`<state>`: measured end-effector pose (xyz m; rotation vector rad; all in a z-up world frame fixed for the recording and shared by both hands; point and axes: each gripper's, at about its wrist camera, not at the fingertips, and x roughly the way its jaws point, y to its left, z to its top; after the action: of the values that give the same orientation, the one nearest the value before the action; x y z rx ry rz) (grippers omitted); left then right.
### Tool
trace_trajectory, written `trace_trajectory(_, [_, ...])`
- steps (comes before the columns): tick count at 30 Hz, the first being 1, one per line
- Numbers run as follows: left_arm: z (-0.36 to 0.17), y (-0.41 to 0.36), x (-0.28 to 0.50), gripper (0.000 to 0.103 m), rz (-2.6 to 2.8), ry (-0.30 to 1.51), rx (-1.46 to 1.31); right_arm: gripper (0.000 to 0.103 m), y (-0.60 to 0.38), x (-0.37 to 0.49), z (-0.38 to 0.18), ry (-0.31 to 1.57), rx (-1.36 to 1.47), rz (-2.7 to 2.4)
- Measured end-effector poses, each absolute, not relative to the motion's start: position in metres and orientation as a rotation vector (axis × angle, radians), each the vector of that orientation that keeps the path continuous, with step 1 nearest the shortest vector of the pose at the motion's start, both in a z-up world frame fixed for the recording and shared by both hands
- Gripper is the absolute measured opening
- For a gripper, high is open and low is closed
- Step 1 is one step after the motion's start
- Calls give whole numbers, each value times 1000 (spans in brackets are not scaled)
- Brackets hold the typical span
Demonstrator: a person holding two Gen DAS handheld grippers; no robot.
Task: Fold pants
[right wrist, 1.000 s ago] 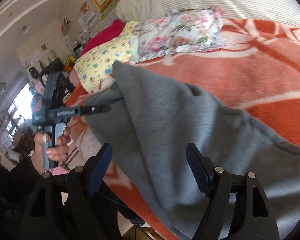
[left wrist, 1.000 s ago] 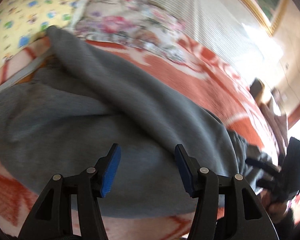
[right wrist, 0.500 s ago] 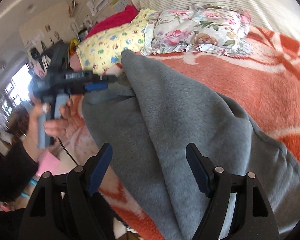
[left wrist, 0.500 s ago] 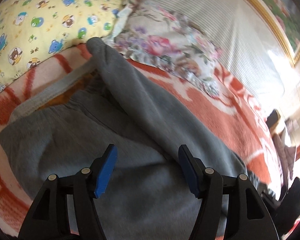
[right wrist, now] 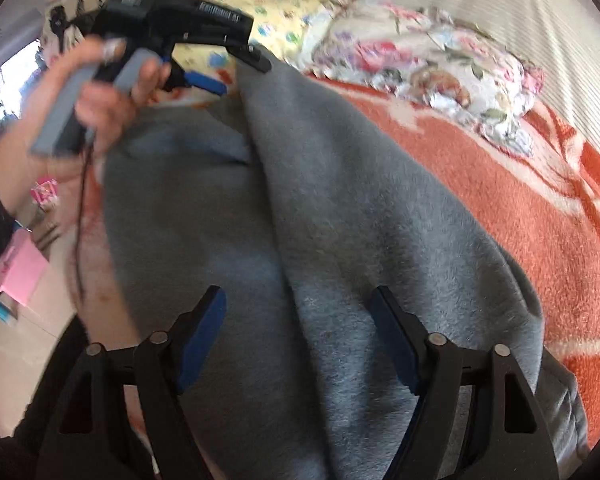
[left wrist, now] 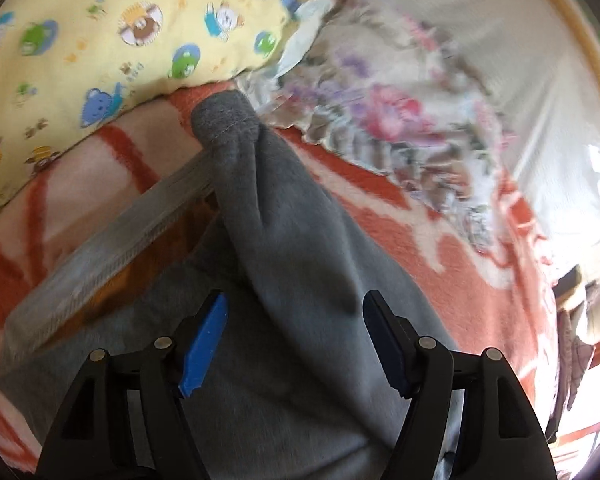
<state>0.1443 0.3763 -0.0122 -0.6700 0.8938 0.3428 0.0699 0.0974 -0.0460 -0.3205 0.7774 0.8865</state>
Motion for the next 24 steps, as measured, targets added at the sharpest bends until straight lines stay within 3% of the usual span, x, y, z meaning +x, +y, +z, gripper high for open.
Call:
trace_trajectory(3, [-18, 387, 158, 67, 365, 896, -687, 47, 89, 82, -46, 808, -245, 910])
trace_trajectory(5, [-19, 391, 160, 42, 359, 881, -700, 21, 79, 91, -43, 836, -157, 929])
trace_trajectory(6, [-20, 391, 160, 17, 351, 880, -708, 13, 74, 94, -42, 850, -118, 939])
trace_trajectory(7, [-18, 391, 158, 9, 343, 874, -711, 6, 69, 98, -41, 862, -78, 946])
trace_trajectory(12, [14, 382, 129, 6, 348, 774, -668, 4, 53, 92, -17, 810, 0, 961])
trace_trajectory(20, [64, 365, 60, 6, 292, 657, -637, 3, 31, 67, 33, 706, 34, 1040])
trace_trajectory(21, [60, 366, 61, 15, 293, 686, -643, 3, 29, 64, 35, 701, 26, 1036])
trace_trajectory(22, [53, 368, 63, 40, 311, 723, -653, 3, 28, 62, 35, 701, 24, 1034])
trace_trajectory(24, [33, 374, 60, 69, 374, 773, -695, 3, 27, 64, 31, 717, 40, 1030])
